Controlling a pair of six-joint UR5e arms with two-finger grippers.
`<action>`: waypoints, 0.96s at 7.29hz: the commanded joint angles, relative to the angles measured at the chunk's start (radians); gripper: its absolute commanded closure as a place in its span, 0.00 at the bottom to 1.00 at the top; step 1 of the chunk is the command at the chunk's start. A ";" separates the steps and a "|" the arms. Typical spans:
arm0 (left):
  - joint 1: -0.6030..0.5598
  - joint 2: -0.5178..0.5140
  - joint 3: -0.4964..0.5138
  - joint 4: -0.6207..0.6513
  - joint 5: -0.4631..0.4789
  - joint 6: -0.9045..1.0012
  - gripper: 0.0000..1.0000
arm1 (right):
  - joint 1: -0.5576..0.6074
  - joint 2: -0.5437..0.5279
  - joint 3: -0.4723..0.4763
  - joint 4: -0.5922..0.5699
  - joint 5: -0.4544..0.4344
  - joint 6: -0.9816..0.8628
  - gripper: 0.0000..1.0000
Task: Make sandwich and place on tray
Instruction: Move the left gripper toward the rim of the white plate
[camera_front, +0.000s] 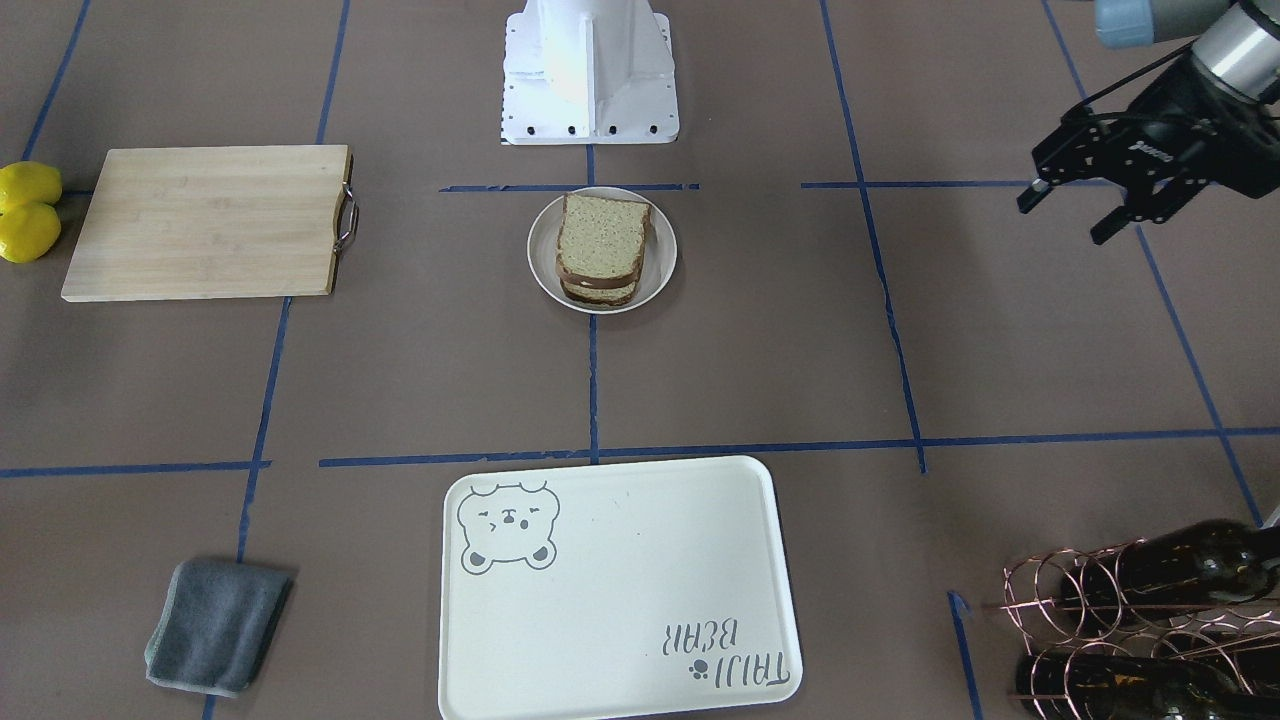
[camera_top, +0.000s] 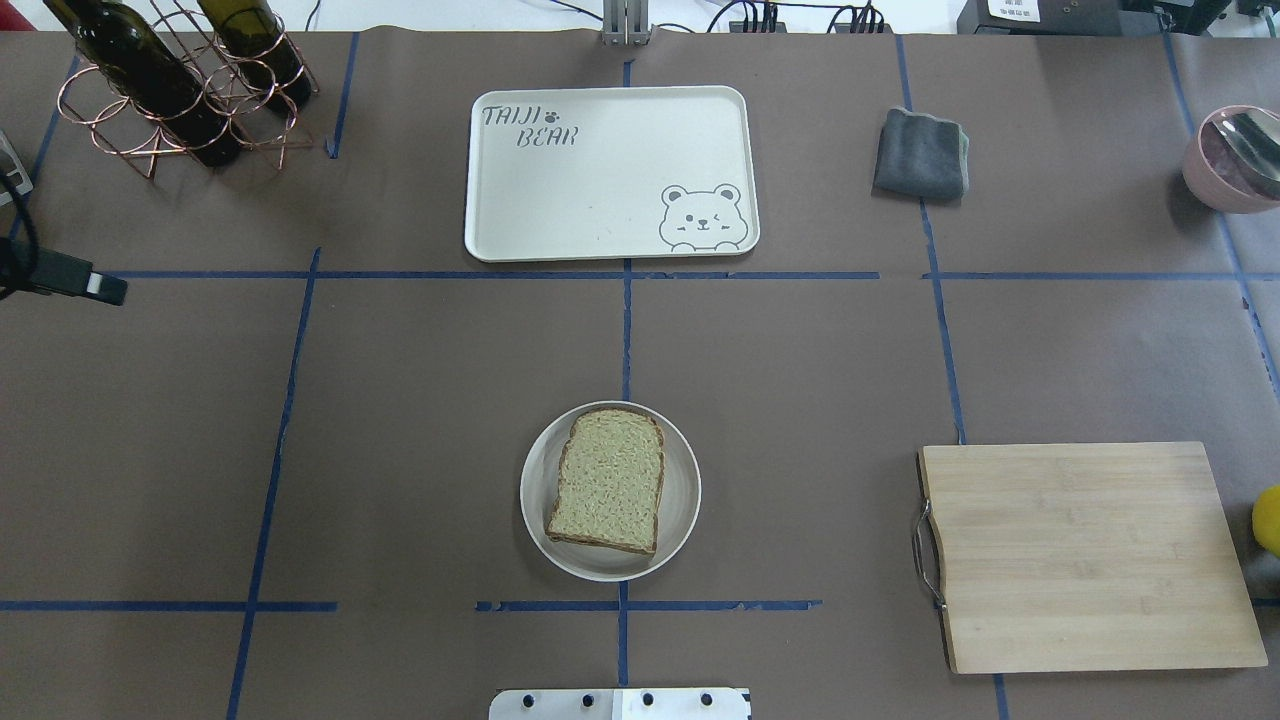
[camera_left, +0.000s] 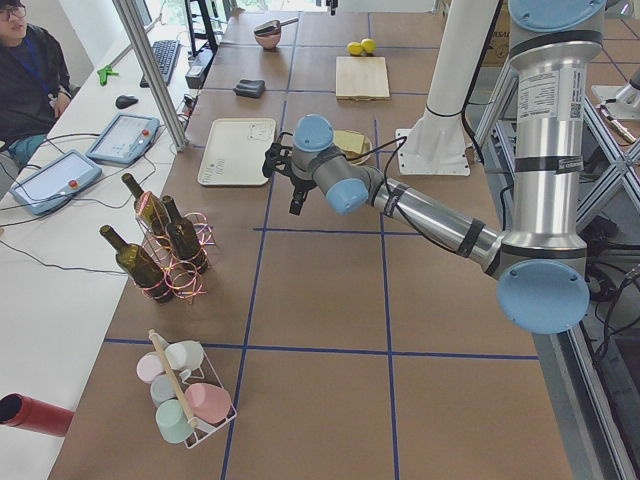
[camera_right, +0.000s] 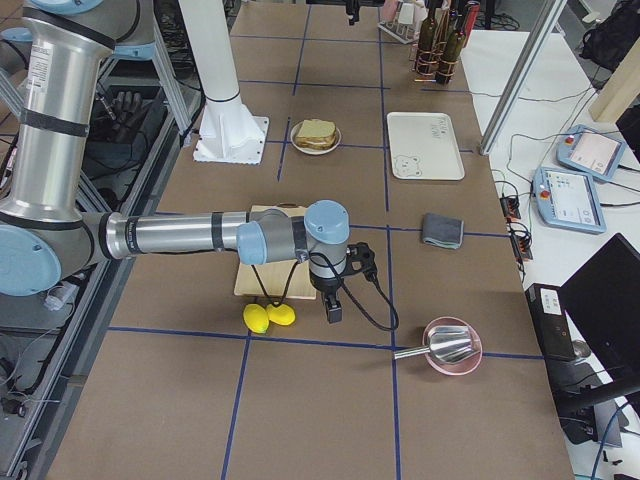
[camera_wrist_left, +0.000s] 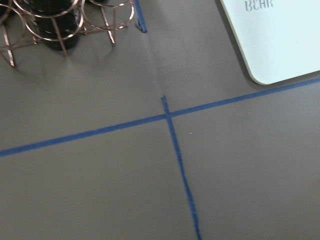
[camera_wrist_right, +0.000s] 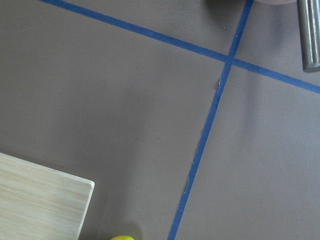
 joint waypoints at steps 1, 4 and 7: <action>0.215 -0.105 0.005 -0.015 0.159 -0.265 0.00 | 0.028 -0.002 0.000 -0.051 -0.003 0.010 0.00; 0.467 -0.319 0.138 -0.015 0.376 -0.544 0.00 | 0.031 -0.004 0.000 -0.048 0.000 0.010 0.00; 0.533 -0.367 0.215 -0.020 0.389 -0.543 0.23 | 0.031 -0.005 0.001 -0.045 0.003 0.008 0.00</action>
